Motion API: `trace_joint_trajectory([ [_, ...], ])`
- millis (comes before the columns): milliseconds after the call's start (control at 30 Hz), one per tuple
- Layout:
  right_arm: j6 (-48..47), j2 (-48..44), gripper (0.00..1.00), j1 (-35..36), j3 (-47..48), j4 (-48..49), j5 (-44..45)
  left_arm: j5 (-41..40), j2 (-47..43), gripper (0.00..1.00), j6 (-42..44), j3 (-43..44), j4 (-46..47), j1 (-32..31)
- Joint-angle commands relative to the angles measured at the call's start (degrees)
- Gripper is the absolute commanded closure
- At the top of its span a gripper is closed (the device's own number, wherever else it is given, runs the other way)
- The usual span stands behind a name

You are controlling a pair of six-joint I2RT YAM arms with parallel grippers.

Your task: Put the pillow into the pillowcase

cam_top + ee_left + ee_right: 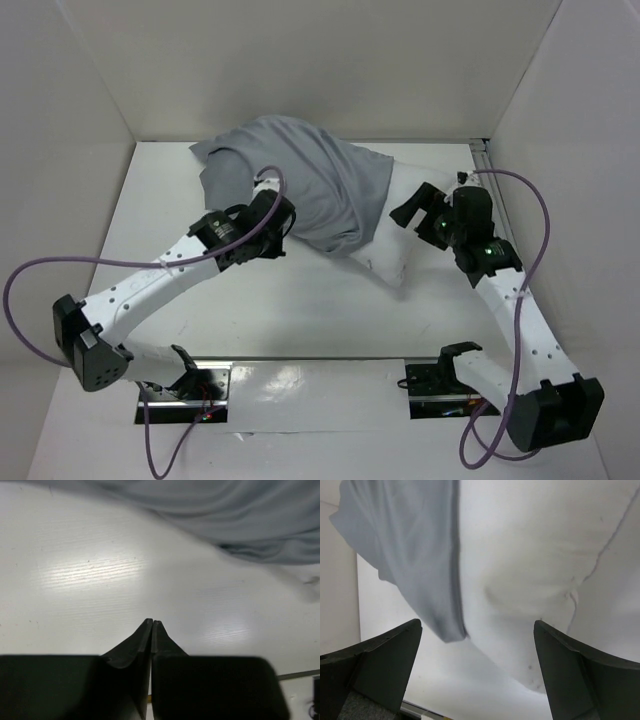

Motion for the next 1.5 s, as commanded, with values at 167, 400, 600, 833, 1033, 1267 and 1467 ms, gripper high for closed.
trace_joint_trajectory([
  [167, -2.6, -9.4, 0.00, -1.2, 0.9, -14.7, 2.4, 4.2, -2.7, 0.34, -5.2, -22.3, 19.9, -4.5],
  [400, -2.6, -11.7, 0.00, -1.2, -0.3, -16.6, 1.2, -3.3, 10.0, 0.00, 2.3, -24.4, 39.9, -10.3],
  [600, -2.6, -11.7, 0.00, -1.7, -0.3, -17.7, 1.2, -8.6, 19.3, 0.01, 10.2, -20.0, 47.3, -10.8],
  [833, -2.1, -11.7, 0.00, -1.7, -0.3, -18.3, 0.6, -9.3, 24.4, 0.12, 13.2, -18.0, 55.4, -9.6],
  [1033, -1.5, -11.7, 0.00, -1.7, -0.8, -18.3, -1.5, -9.2, 26.4, 0.28, 13.9, -16.6, 56.3, -7.3],
  [1267, -6.3, -10.4, 0.00, -1.7, -1.4, -20.8, -9.0, -10.2, 26.9, 0.97, 13.9, -13.4, 52.0, -4.6],
  [1467, -7.8, -5.7, 0.00, -1.7, -4.0, -17.3, -15.0, -9.5, 23.1, 1.00, 13.4, -13.2, 47.6, -4.6],
])
